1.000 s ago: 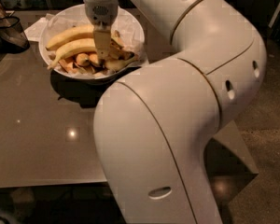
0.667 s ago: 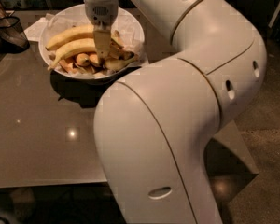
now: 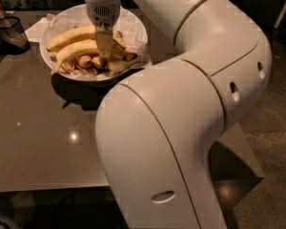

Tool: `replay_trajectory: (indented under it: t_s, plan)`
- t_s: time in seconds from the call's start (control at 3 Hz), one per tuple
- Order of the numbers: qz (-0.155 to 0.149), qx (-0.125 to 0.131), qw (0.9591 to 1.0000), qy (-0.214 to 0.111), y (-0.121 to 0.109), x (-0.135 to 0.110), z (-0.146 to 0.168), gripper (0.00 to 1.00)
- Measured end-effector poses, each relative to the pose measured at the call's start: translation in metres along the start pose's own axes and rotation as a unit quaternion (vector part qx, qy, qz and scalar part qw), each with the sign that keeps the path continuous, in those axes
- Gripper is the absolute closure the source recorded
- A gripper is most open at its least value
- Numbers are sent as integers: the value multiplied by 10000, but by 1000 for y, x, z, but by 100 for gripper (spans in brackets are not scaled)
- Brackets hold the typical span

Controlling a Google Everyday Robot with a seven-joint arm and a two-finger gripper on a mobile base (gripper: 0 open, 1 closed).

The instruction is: Pick banana from white bowl

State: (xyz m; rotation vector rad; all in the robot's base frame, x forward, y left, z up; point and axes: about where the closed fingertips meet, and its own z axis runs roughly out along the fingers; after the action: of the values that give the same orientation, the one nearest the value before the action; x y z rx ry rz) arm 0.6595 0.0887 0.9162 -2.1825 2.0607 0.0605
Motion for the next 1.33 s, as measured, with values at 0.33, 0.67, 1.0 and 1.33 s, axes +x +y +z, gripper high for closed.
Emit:
replay_trajectory:
  t_s: [0.33, 0.67, 1.0, 1.33]
  plan:
    - [-82, 176, 9997, -118, -4, -8, -4, 100]
    - [-194, 313, 9990, -265, 9, -18, -21, 100]
    - [-135, 372, 9983, -433, 24, -17, -35, 100]
    - [-8, 317, 9970, -709, 42, -13, -45, 100]
